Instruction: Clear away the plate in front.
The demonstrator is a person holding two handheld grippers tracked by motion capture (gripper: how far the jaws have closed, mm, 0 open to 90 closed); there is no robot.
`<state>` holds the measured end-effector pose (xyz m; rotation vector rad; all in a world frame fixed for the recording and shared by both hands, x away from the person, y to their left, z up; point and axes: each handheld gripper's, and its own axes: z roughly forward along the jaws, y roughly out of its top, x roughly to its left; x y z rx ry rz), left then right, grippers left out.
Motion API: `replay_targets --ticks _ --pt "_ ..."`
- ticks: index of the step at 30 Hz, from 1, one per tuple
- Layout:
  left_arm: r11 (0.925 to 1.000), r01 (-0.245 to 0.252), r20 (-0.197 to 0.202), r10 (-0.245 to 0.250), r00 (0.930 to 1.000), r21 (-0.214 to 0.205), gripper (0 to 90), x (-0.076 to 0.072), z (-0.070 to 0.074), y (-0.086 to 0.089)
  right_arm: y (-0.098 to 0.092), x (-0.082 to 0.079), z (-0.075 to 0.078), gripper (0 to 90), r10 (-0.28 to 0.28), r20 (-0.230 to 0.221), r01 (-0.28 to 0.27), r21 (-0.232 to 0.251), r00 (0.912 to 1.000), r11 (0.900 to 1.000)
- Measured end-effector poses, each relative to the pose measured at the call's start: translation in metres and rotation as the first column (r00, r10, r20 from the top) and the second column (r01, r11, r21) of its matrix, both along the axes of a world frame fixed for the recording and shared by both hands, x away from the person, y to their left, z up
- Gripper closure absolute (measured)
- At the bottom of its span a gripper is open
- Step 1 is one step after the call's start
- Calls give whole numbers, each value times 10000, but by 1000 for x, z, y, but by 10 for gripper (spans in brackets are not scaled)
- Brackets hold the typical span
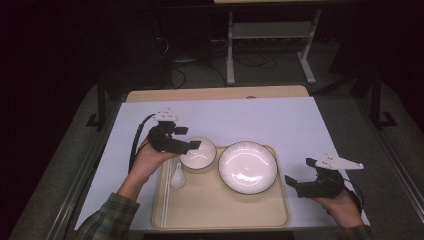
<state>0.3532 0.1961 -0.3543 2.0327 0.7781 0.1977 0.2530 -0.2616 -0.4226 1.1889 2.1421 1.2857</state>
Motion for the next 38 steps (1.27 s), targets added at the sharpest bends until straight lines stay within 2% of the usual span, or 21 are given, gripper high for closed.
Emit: replay_targets --ticks 5,9,17,20,23,26,29,32,38 --pt "9996 -290 508 290 9983 -10 173 -23 -10 21 0 0 0 0 -6 -4 6 -1 10000 10000" --pt "9985 -517 804 531 9953 -186 164 -40 -17 37 0 0 0 0 -3 1 3 -4 10000 10000" --pt "9952 -953 813 967 9920 -204 154 -68 -31 63 0 0 0 0 -4 -1 4 1 10000 10000" --pt "9925 -1176 736 1197 9901 -332 154 -78 -38 72 0 -1 0 0 12 0 -12 5 10000 10000" --pt "9911 -1325 669 1331 9888 -134 154 -86 -45 80 0 -1 0 0 19 9 -19 6 10000 10000" --pt "9893 -1445 538 1453 9879 -184 154 -91 -51 86 0 -1 1 0 26 15 -26 8 10000 10000" --pt "9886 -1495 692 1480 9866 168 155 -91 -54 90 1 -1 0 0 36 17 -36 -4 10000 10000" --pt "9886 -1503 628 1501 9867 -4 154 -88 -55 92 1 -1 0 0 51 22 -51 -40 10000 10000" --pt "9910 -1335 578 1330 9894 56 155 -87 -57 92 0 -1 0 0 18 19 -18 -81 10000 10000"
